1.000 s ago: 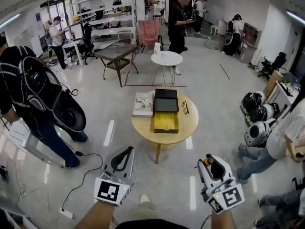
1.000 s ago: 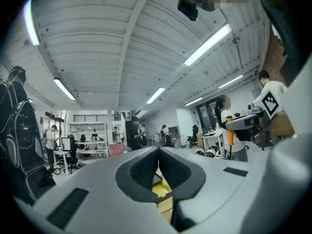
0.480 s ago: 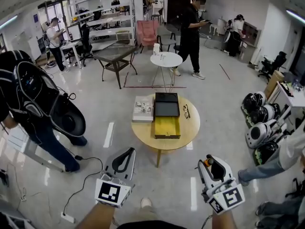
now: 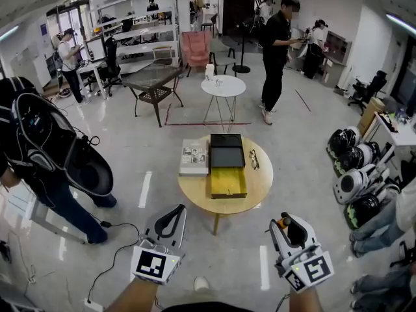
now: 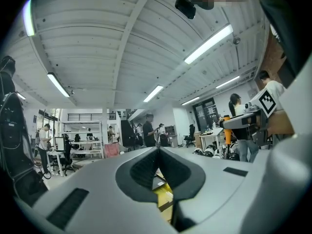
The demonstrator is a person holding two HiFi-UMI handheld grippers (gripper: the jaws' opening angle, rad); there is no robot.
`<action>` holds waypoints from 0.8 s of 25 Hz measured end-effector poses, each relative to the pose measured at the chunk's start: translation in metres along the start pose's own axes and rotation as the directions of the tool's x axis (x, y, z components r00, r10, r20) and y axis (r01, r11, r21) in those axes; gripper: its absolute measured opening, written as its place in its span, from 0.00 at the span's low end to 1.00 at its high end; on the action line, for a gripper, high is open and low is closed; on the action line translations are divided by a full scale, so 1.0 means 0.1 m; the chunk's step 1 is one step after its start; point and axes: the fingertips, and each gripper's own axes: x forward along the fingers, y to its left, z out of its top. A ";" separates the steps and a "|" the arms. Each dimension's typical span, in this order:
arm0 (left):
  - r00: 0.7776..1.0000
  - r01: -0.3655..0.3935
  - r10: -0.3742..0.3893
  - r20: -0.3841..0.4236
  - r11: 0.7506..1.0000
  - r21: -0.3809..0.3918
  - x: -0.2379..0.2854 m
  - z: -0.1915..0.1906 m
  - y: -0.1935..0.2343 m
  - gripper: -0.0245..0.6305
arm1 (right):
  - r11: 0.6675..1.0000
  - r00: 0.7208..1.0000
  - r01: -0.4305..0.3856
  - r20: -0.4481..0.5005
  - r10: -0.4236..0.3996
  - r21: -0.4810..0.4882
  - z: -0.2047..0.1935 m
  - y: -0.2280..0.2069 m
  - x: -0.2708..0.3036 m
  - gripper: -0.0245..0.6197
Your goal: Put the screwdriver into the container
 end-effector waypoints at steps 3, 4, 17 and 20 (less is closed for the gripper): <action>1.000 0.006 -0.006 -0.008 1.000 -0.006 0.08 -0.09 0.13 0.07 | 1.000 1.000 0.006 -0.008 -0.006 -0.004 -0.01 0.02 0.11 0.25; 1.000 0.009 -0.009 -0.013 1.000 -0.009 0.11 -0.12 0.16 0.07 | 1.000 1.000 0.011 -0.011 -0.011 -0.005 -0.02 0.00 0.14 0.25; 0.998 0.056 -0.056 -0.010 0.998 -0.031 0.48 -0.18 0.51 0.07 | 0.999 0.999 0.047 -0.026 -0.047 -0.009 0.08 -0.11 0.53 0.25; 0.998 0.060 -0.060 -0.002 0.998 -0.029 0.51 -0.19 0.63 0.07 | 0.999 0.999 0.048 -0.020 -0.049 -0.017 0.13 -0.10 0.66 0.25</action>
